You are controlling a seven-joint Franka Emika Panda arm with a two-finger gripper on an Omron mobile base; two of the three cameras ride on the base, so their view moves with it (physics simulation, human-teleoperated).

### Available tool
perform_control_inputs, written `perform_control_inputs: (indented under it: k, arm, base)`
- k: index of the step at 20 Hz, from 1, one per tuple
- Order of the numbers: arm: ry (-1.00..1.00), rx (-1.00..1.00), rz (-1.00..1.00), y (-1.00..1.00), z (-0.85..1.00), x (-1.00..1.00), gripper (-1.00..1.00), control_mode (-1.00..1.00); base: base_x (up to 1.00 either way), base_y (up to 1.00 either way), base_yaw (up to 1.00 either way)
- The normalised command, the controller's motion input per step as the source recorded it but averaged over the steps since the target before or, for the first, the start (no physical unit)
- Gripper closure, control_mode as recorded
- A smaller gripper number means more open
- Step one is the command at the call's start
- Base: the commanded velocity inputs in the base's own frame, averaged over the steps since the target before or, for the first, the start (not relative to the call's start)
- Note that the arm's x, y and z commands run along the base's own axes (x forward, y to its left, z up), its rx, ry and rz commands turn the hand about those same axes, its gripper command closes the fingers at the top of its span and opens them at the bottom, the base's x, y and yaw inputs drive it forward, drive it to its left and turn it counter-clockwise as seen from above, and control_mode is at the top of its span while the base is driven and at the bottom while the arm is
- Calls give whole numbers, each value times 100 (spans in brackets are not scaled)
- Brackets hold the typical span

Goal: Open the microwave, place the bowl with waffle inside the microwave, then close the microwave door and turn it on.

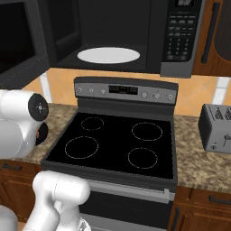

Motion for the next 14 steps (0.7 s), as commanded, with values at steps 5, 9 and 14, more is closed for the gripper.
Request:
perform_control_inputs:
  k: [5,9,14]
  arm:
    - [0,-4,-4,6,-11,0,-100,-100]
    - [1,-1,-5,-54,-18,17,-100,-100]
    - [10,-3,-4,-87,-41,60,-100,-100]
  base:
    - [0,0,0]
    - [0,0,0]
    - [0,0,0]
